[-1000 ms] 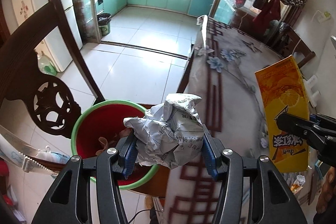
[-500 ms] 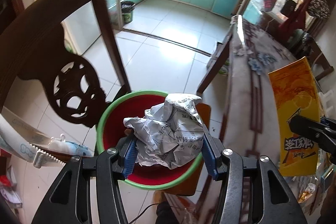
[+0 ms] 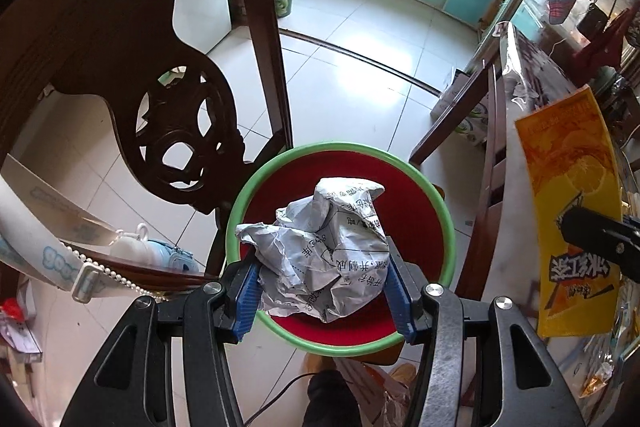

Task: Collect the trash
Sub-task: 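Carry paper and yellow carton to the red bucket and open both grippers, then swing both open grippers back toward the table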

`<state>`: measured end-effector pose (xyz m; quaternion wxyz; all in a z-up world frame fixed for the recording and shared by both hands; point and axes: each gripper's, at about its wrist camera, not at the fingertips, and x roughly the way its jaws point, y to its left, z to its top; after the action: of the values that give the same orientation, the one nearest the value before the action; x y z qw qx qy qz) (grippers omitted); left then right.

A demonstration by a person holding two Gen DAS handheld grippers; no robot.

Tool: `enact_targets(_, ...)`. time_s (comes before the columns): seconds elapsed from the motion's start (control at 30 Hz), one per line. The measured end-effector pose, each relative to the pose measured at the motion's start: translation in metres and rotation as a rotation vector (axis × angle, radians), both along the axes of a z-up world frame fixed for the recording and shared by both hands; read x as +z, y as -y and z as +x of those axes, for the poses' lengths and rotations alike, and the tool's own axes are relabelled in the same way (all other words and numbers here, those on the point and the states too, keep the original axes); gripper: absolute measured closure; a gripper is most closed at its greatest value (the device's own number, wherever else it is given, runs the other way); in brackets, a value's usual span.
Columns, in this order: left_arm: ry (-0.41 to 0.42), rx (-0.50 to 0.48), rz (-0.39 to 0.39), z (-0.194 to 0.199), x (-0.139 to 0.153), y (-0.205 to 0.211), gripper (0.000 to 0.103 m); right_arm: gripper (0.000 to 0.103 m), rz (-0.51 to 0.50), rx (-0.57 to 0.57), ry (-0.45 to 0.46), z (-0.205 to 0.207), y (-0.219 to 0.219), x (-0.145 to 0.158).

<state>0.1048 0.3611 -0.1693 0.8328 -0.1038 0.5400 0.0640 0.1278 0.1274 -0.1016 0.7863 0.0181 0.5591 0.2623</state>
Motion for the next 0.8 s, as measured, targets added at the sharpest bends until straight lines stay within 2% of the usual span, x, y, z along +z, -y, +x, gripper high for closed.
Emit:
enact_targets(0.1,0.013,-0.001,-0.007,0.002,0.000,0.000,0.045,0.067,0.020,0.007,0.017,0.001,-0.007,0.000)
enact_targets(0.17,-0.001,0.002,0.002,0.006,-0.002,0.000,0.040,0.044,0.025,-0.001,0.029,0.001,-0.009,0.001)
enact_targets(0.2,-0.004,0.005,0.003,0.007,-0.002,-0.001,0.037,0.023,0.017,-0.011,0.040,-0.001,-0.008,0.002)
enact_targets(0.23,0.000,0.008,0.000,0.006,-0.001,-0.001,0.037,0.020,0.016,-0.014,0.053,-0.003,-0.007,0.004)
enact_targets(0.47,0.031,0.008,-0.004,0.005,0.013,0.012,0.037,0.020,0.022,-0.043,0.073,-0.014,0.024,0.018)
enact_targets(0.8,0.077,-0.117,-0.014,0.002,0.040,0.086,0.037,0.020,-0.014,-0.141,0.098,-0.043,0.092,0.031)
